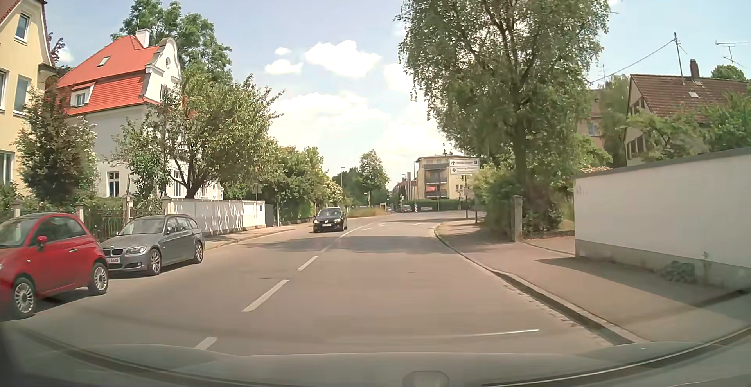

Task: Follow the waypoints while adhering to traffic rules and regulations

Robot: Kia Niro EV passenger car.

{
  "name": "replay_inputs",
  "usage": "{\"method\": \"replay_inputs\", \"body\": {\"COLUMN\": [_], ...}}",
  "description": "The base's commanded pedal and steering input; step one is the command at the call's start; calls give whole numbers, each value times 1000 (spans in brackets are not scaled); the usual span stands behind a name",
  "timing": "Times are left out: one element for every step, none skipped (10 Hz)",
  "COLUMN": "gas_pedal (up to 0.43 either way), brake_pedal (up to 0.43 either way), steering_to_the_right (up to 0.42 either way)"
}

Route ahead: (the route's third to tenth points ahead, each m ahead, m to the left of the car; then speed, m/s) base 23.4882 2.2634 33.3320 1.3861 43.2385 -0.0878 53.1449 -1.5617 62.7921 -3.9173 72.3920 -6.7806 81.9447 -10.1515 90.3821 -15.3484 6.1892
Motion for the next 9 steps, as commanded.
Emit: {"method": "replay_inputs", "body": {"gas_pedal": [228, 228, 220, 220, 220, 220, 209, 197, 197], "brake_pedal": [0, 0, 0, 0, 0, 0, 0, 0, 0], "steering_to_the_right": [-21, -18, -18, -18, -18, -16, -12, -8, -3]}}
